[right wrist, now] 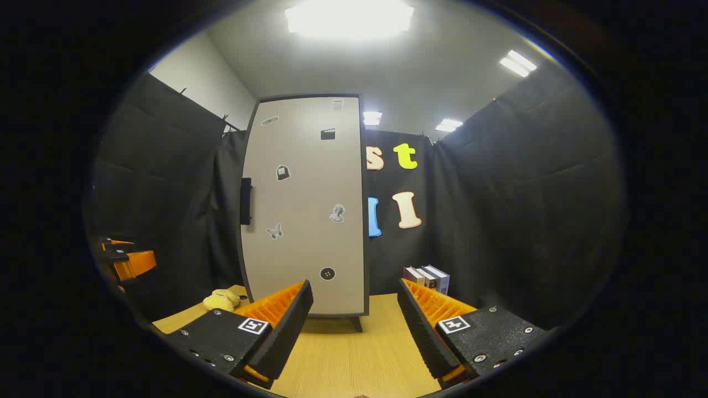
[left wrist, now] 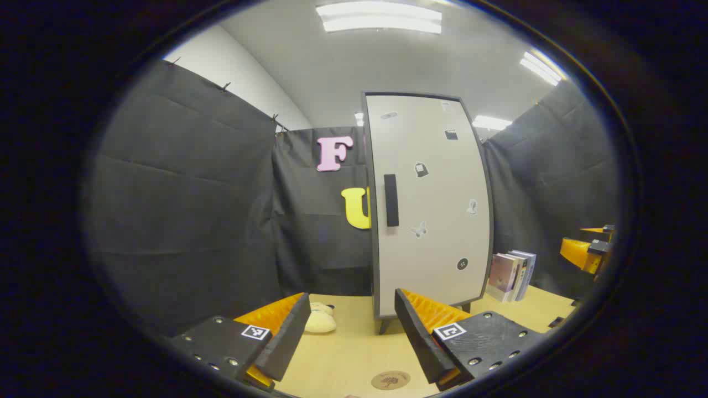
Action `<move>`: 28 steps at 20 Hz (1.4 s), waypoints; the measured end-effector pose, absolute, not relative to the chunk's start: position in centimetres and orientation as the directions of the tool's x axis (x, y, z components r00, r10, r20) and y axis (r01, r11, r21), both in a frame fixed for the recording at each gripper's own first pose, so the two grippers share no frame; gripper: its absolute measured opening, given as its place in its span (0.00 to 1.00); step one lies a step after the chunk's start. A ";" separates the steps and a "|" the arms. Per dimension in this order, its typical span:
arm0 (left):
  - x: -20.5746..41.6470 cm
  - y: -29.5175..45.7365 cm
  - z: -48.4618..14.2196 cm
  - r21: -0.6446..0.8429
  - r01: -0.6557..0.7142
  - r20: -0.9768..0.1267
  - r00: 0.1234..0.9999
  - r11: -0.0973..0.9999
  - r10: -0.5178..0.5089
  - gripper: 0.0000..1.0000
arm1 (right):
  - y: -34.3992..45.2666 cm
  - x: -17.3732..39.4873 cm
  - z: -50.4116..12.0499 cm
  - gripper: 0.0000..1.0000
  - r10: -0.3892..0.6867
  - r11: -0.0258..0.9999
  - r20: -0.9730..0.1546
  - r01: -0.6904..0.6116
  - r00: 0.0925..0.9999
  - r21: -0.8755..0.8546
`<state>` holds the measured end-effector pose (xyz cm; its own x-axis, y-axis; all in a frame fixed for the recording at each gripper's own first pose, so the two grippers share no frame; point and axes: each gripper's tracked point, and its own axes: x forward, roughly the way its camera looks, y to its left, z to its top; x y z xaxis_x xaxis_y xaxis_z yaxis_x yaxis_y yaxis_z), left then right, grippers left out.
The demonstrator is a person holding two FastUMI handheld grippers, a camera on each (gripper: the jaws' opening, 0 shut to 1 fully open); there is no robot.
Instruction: Open the cabinet door with the right hand, grasp the bottle in the cabinet with the left hand and place it on the coaster, then close the cabinet door with the right hand.
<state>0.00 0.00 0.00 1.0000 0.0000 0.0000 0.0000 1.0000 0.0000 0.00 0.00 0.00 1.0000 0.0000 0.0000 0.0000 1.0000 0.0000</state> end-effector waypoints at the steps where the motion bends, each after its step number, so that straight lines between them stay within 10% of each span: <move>1: -0.1 0.0 0.1 0.003 0.000 0.003 1.000 1.000 0.000 0.91 | -0.2 0.0 0.0 0.95 -0.001 1.000 0.002 0.001 1.000 -0.002; 28: -1.9 1.4 1.2 -0.005 -0.045 0.031 0.999 0.999 0.045 0.89 | 1.1 1.3 1.6 0.95 0.042 0.999 0.032 -0.043 0.999 0.020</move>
<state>-1.88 1.44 1.17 0.9985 0.0450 0.0306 -0.0449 0.9990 -0.0055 1.32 1.14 1.64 0.9986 0.0425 0.0317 -0.0431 0.9989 0.0198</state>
